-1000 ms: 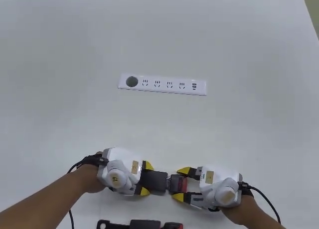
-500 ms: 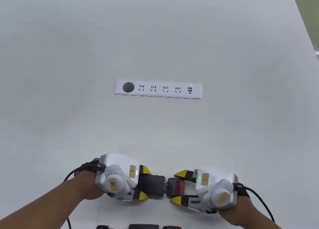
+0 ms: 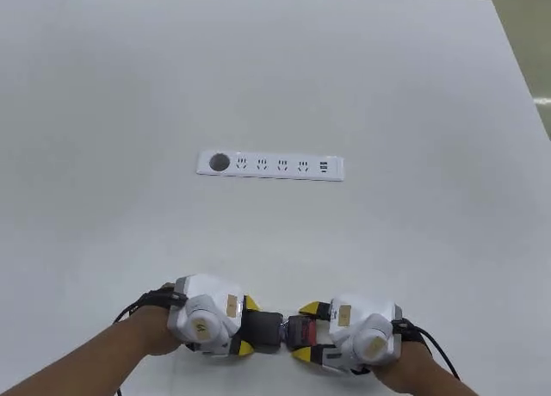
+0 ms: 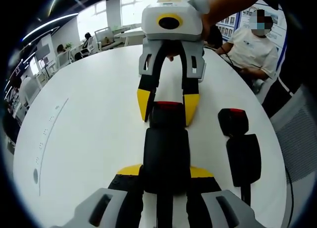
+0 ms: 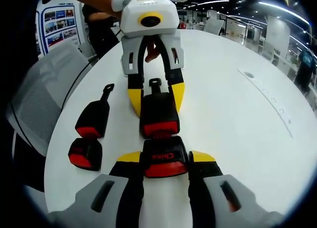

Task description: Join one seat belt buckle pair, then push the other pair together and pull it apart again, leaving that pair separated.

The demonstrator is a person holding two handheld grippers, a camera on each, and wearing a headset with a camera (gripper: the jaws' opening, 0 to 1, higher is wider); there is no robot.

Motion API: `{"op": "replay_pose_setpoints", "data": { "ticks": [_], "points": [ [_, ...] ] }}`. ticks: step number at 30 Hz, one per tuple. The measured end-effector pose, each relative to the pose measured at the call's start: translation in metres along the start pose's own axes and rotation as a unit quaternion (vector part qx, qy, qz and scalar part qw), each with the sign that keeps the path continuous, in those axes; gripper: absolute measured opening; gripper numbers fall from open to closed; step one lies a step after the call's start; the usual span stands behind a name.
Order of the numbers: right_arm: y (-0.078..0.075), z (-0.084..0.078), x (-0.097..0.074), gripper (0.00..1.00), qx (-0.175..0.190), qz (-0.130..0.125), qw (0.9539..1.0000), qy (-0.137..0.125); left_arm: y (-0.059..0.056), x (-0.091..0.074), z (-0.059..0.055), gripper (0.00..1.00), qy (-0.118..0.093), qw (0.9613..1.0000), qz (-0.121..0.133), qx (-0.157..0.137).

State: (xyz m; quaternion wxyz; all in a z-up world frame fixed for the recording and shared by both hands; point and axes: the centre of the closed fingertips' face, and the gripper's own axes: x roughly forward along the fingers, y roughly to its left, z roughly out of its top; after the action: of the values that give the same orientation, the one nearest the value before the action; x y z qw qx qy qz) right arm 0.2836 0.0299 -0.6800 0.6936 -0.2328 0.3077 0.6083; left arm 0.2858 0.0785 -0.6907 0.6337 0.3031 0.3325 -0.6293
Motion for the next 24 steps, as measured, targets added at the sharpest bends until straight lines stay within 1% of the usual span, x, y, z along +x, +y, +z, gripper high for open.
{"op": "replay_pose_setpoints", "data": {
  "ticks": [3, 9, 13, 15, 16, 21, 24],
  "points": [
    [-0.001, -0.001, 0.0, 0.32, -0.001, 0.0, 1.0, 0.003, 0.0, 0.0, 0.0, 0.33, 0.007, 1.0, -0.001, 0.003],
    [-0.001, -0.003, -0.003, 0.32, -0.003, -0.002, 0.9999, 0.013, 0.0, 0.0, -0.001, 0.33, 0.013, 0.9999, 0.0, 0.002],
    [-0.003, -0.014, -0.01, 0.32, -0.004, -0.004, 0.9997, 0.022, 0.0, -0.001, -0.001, 0.33, 0.015, 0.9999, 0.0, 0.003],
    [-0.003, -0.014, -0.009, 0.32, -0.001, -0.006, 0.9998, 0.021, -0.001, -0.001, 0.0, 0.33, 0.017, 0.9999, 0.0, 0.003],
    [-0.003, -0.014, -0.007, 0.32, -0.004, -0.007, 0.9997, 0.024, 0.0, -0.001, -0.001, 0.33, 0.017, 0.9998, 0.0, 0.002],
    [-0.003, -0.019, -0.006, 0.32, -0.004, -0.007, 0.9996, 0.027, 0.0, -0.001, -0.002, 0.33, 0.018, 0.9998, 0.001, 0.001],
    [-0.003, -0.025, -0.004, 0.32, -0.004, -0.006, 0.9996, 0.028, 0.0, -0.001, -0.002, 0.33, 0.016, 0.9999, 0.001, 0.0]
  ]
}}
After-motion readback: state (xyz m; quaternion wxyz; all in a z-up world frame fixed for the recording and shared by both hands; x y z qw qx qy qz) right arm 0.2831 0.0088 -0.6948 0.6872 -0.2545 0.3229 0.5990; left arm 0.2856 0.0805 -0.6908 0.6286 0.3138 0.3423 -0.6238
